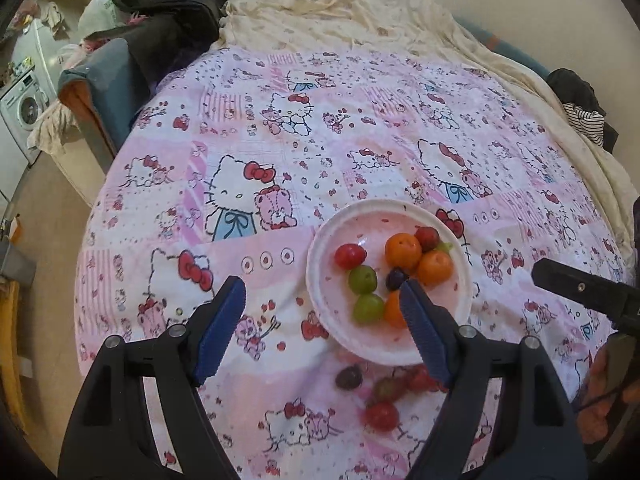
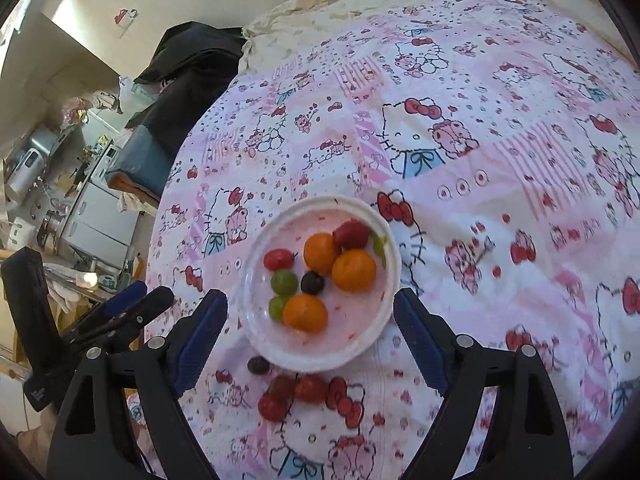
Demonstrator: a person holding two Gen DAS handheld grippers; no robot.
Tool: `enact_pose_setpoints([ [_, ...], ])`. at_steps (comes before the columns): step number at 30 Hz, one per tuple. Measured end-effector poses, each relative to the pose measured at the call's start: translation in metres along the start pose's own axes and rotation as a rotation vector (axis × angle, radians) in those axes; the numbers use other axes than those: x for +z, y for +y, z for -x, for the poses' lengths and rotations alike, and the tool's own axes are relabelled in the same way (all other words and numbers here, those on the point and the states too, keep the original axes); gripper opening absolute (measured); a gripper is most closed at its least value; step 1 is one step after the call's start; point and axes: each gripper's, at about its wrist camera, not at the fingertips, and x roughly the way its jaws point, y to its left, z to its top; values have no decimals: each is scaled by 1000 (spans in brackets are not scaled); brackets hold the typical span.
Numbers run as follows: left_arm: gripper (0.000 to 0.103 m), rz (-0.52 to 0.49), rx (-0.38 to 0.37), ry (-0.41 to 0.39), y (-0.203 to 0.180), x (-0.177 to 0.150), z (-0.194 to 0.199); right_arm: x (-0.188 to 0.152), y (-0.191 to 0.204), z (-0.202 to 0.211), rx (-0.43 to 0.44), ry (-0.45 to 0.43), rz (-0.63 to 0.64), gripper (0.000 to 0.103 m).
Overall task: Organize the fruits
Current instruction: 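Withdraw both open tools from the plate toward the remaining fruit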
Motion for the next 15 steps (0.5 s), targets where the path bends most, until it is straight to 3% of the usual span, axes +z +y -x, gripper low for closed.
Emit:
enact_pose_setpoints([
  [8,77,45,-7,-16,6,-24,25,-29,4,21,-15,-17,4,88],
  [15,77,43,32,-42,9,-43,39,-51,3,30,-26,-16,-6,88],
])
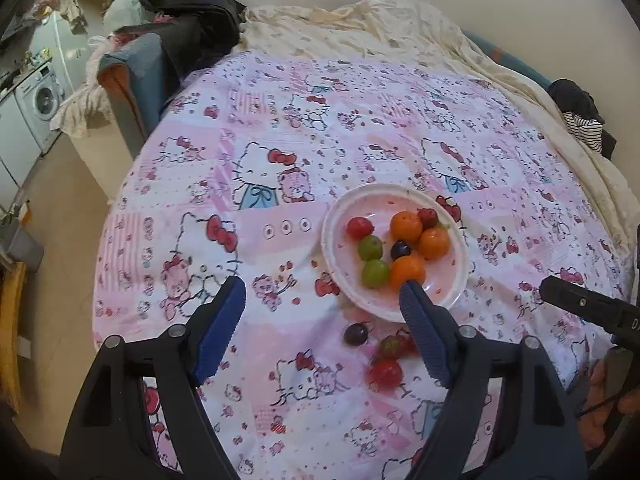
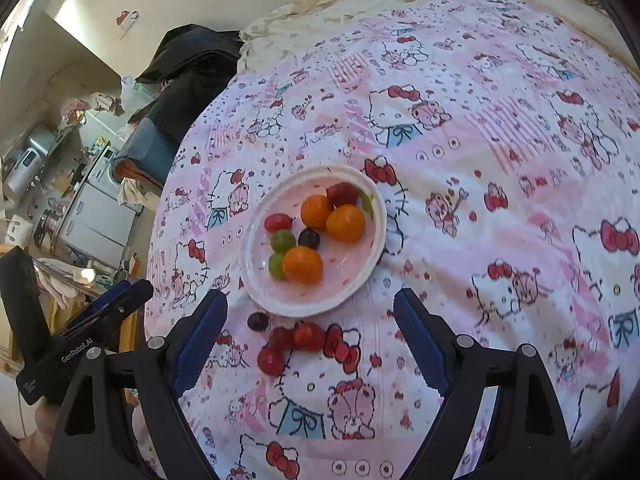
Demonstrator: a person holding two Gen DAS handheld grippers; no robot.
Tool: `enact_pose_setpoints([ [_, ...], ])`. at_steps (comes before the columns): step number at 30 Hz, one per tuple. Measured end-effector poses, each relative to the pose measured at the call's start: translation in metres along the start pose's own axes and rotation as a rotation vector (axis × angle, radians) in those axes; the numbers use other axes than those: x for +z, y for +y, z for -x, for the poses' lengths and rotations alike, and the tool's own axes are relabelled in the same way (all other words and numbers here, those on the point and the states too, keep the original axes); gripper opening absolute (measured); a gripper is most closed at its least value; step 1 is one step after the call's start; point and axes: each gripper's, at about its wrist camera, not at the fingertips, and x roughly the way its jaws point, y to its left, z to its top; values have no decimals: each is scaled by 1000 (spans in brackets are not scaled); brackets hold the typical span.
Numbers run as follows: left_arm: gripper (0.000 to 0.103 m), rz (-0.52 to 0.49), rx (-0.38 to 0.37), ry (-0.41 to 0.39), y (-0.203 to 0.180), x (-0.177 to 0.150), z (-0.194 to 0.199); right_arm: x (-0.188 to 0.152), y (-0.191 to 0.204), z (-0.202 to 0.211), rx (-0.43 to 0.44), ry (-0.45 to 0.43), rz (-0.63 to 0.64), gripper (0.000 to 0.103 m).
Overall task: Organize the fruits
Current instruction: 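Withdraw both open tools from the plate toward the remaining fruit, then grasp another red cherry tomato with the left tool, then grasp a red cherry tomato with the right tool while the left tool holds its tomato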
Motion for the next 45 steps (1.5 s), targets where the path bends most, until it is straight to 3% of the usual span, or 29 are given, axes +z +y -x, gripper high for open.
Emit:
enact_pose_setpoints([
  [8,77,32,-13,70,4,-20,-17,-8,-7,-3,12,30,-45,89],
  [16,76,-49,-90,276,-28,-54,-64,-6,-13,-9,18,56,-74,89],
  [19,70,-104,-93,310,-45,-65,-78,-3,-16,-10,22,61,-92,89],
  [22,51,-140,-64,321,-56,-72,-90,0,-16,-7,32,71,-109,89],
  [28,49,-146,-48,357,-69,-83,-109,0,-15,7,27,48,-94,89],
  [31,26,-161,-52,370,-71,-82,-111,0,-16,9,12,47,-91,89],
  [36,25,-130,-72,378,-63,-79,-98,0,-16,5,-12,57,-76,89],
  [40,25,-101,-68,335,-46,-71,-74,-5,-17,-10,-6,100,-76,89],
  [42,25,-87,-64,312,-36,-66,-66,-10,-16,-26,14,155,-78,87],
  [44,25,-77,-53,288,-25,-63,-59,-13,-15,-40,48,202,-96,64],
  [45,25,-66,-51,274,-19,-61,-53,-15,-16,-55,84,253,-125,58],
])
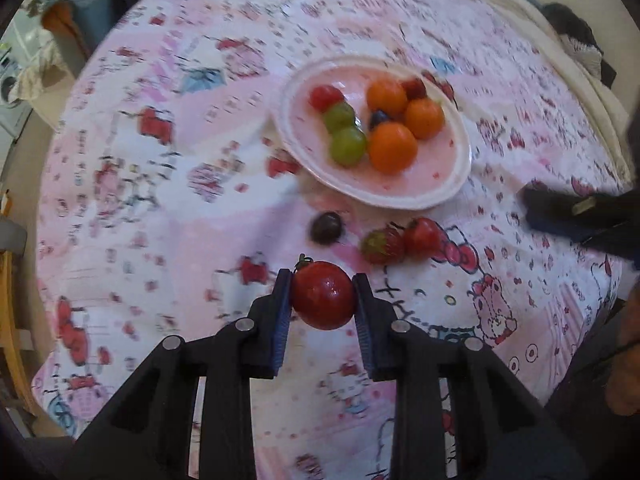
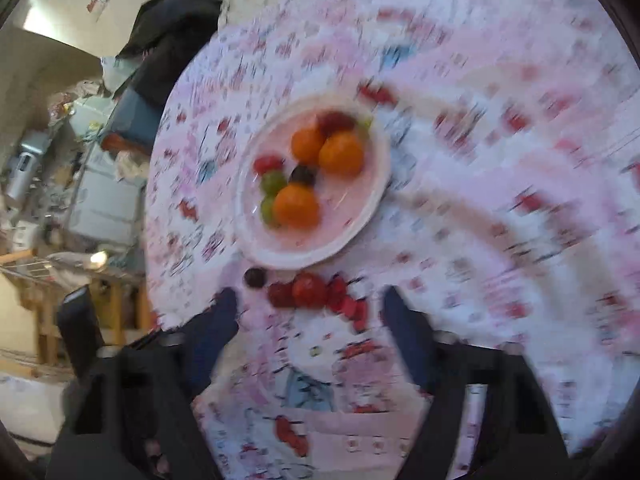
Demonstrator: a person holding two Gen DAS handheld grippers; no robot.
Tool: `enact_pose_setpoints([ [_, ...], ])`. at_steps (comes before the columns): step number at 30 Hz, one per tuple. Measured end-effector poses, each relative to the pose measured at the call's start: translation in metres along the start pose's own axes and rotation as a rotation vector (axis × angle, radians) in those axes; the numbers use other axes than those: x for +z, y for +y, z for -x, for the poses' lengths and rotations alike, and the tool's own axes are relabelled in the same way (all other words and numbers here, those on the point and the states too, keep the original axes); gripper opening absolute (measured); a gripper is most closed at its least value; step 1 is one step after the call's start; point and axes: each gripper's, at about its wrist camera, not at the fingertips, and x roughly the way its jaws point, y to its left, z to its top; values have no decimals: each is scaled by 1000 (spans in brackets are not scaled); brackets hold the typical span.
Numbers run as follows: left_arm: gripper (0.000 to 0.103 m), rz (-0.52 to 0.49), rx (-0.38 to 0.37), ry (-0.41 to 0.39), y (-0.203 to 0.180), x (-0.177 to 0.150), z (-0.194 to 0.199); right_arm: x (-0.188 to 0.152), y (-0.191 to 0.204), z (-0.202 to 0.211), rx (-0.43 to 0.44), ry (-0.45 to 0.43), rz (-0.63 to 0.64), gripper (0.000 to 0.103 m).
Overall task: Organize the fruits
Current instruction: 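Grasp a red cherry tomato with the right tool while the left tool holds its tomato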
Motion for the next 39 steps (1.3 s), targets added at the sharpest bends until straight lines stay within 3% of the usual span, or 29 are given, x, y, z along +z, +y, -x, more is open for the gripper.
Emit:
enact_pose_setpoints([
  [1,25,9,-2,-13,4,0,5,1,-1,-8,13,31,-19,50],
  [6,25,30,-4,-53,17,6,17,5,2,-47,-28,104,-45,47],
  [11,25,76,-36,-44,22,9,17,6,-4,-73,-83,133,-83,40],
  [18,26,65,-59,-68,14,14,24,7,-8,-89,-62,138,-126,35],
  [24,26,55,-60,-71,10,16,24,6,-10,-81,-53,113,-104,32],
  [26,26,56,-56,-72,9,16,24,6,-11,-74,-36,92,-107,19],
  [28,26,54,-48,-75,9,16,24,7,-12,-67,-39,82,-104,15],
  [36,26,56,-28,-79,9,14,23,4,-21,-56,-7,63,-126,15],
  [39,26,68,-15,-86,15,13,25,6,-19,-50,6,34,-139,20],
])
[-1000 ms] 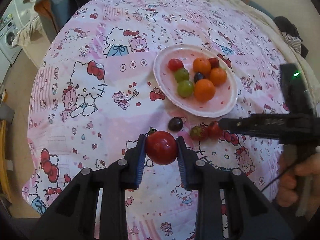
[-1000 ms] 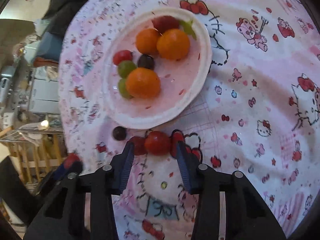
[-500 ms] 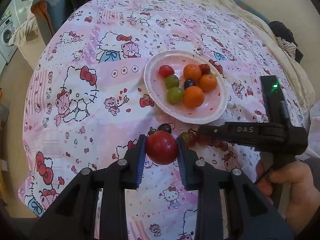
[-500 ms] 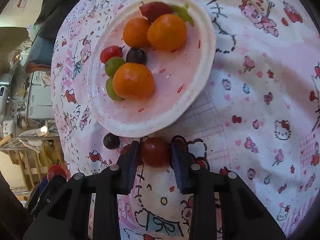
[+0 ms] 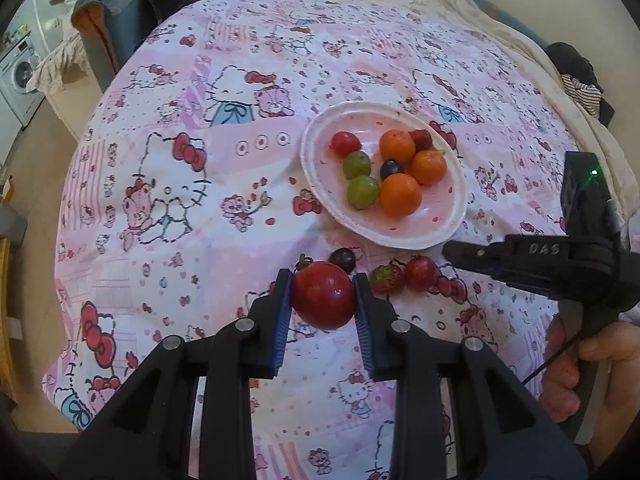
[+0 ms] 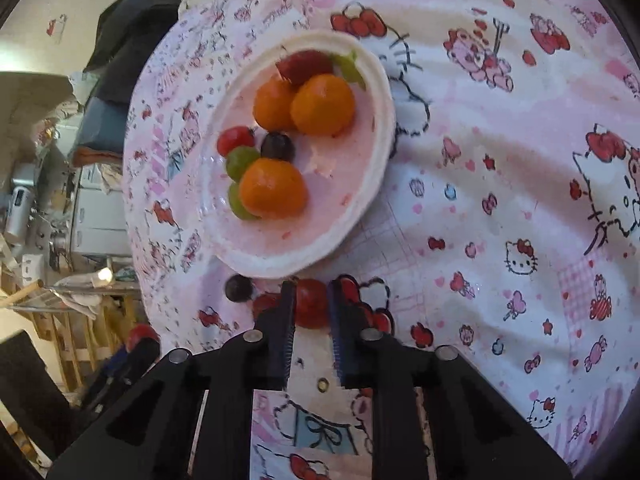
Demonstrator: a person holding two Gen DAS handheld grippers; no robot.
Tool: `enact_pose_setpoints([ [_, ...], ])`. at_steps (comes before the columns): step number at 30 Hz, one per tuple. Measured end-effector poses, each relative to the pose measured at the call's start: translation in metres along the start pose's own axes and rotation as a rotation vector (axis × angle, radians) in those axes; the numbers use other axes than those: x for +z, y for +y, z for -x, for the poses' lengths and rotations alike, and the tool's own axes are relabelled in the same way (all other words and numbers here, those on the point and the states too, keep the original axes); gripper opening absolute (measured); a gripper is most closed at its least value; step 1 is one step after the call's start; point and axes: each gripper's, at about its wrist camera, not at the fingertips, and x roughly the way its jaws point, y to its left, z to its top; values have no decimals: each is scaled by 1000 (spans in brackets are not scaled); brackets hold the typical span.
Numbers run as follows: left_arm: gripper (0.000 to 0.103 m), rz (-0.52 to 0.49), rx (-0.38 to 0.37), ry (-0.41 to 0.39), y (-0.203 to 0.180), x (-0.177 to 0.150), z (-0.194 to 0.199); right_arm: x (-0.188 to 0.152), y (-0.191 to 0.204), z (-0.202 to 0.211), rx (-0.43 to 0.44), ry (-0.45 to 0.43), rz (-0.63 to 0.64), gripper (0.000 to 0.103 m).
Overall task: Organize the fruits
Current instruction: 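Grasp a red cherry tomato with the right tool while the left tool holds its tomato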
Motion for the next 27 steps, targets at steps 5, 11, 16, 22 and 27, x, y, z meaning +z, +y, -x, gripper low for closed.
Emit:
enact_pose_setpoints([
  [5,26,41,-5,1,12,1,1,3,3,-6,6,16,-19,21],
  [11,26,46,-22,2,12,5,2,2,15,-23,-69,49,11,27],
  [16,26,45,-33,7,10,5,1,-2,25,-37,-157,74,73,51],
  [22,26,56,-35,10,12,6,1,-4,19,-35,-222,55,94,31],
  [27,26,65,-41,13,11,7,-1,-8,14,-21,-294,37,145,32],
])
